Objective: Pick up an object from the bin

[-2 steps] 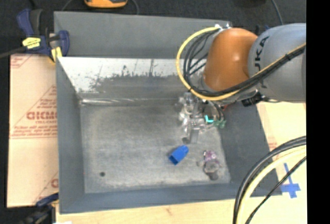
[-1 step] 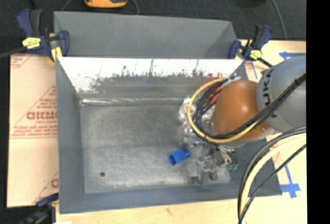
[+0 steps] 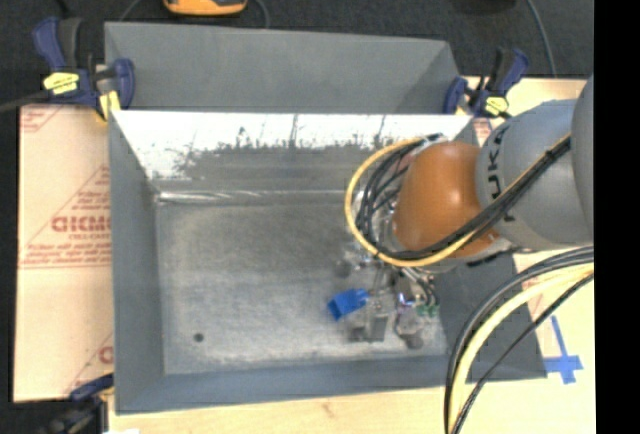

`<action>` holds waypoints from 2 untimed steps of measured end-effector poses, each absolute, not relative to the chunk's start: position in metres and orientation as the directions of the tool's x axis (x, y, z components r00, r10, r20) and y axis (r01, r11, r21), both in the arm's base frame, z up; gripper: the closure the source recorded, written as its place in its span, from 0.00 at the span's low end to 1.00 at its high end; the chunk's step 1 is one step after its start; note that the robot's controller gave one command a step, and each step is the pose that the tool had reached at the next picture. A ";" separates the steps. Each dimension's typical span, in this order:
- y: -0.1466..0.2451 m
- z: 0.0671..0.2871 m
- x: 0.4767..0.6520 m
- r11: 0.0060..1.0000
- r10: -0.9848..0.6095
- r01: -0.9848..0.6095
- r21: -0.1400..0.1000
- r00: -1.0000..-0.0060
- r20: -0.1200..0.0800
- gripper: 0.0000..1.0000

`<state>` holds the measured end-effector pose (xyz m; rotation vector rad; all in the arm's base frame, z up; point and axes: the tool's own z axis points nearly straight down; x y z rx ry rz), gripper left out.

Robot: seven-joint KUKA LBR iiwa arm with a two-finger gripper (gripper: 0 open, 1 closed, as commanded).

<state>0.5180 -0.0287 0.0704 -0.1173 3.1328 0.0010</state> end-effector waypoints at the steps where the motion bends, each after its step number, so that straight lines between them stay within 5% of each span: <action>1: -0.029 0.071 0.518 0.997 -0.076 -0.076 0.000 -0.997 -0.006 1.00; 2: -0.036 0.236 0.504 0.999 -0.050 -0.050 -0.002 -0.999 -0.012 1.00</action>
Offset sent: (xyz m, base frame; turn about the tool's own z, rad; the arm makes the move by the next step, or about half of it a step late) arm 0.0000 0.0000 0.0000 0.0000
